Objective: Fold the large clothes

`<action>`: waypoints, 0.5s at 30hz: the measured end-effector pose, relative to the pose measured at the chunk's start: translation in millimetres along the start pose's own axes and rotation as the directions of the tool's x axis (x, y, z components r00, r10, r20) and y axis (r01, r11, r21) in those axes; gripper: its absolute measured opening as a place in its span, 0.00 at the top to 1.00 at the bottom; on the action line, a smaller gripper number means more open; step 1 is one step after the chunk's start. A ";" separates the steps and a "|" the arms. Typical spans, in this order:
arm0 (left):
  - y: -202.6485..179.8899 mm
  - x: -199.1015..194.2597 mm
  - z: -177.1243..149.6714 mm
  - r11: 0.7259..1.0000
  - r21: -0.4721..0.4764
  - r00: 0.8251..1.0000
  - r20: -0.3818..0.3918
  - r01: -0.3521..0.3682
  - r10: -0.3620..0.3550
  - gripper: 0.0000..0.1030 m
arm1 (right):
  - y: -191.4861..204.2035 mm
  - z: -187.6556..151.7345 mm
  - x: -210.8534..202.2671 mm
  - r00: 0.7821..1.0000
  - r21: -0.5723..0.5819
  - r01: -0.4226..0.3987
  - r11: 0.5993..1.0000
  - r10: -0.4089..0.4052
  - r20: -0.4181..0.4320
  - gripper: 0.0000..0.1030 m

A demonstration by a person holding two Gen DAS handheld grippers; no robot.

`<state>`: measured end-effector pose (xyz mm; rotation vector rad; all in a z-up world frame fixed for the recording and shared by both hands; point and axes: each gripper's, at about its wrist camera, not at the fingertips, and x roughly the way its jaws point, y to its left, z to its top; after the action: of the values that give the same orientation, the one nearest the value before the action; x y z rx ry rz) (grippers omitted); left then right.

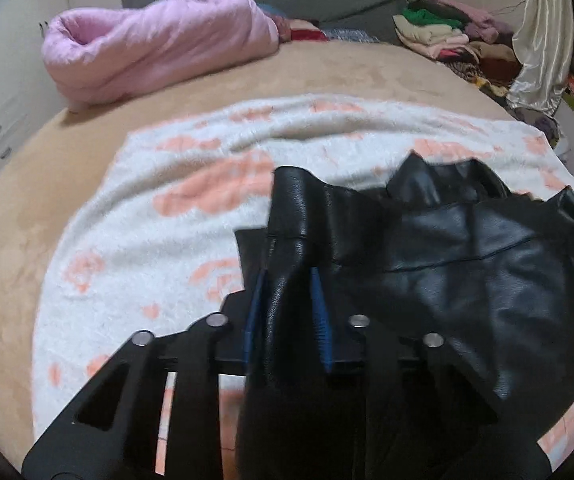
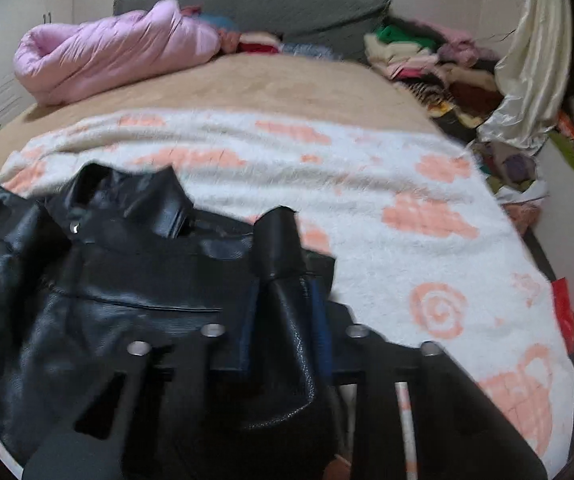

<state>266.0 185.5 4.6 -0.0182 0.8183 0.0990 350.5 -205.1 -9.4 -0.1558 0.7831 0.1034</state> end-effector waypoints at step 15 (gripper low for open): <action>32.4 35.2 27.1 0.992 -0.127 1.000 0.003 -0.006 0.006 1.00 | -48.3 18.3 35.7 0.992 0.354 -0.114 0.928 0.125 -0.010 0.86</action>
<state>306.5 222.1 -1.7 -0.1353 0.8082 0.1562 395.6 -248.1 -17.1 0.2328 0.8314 0.0740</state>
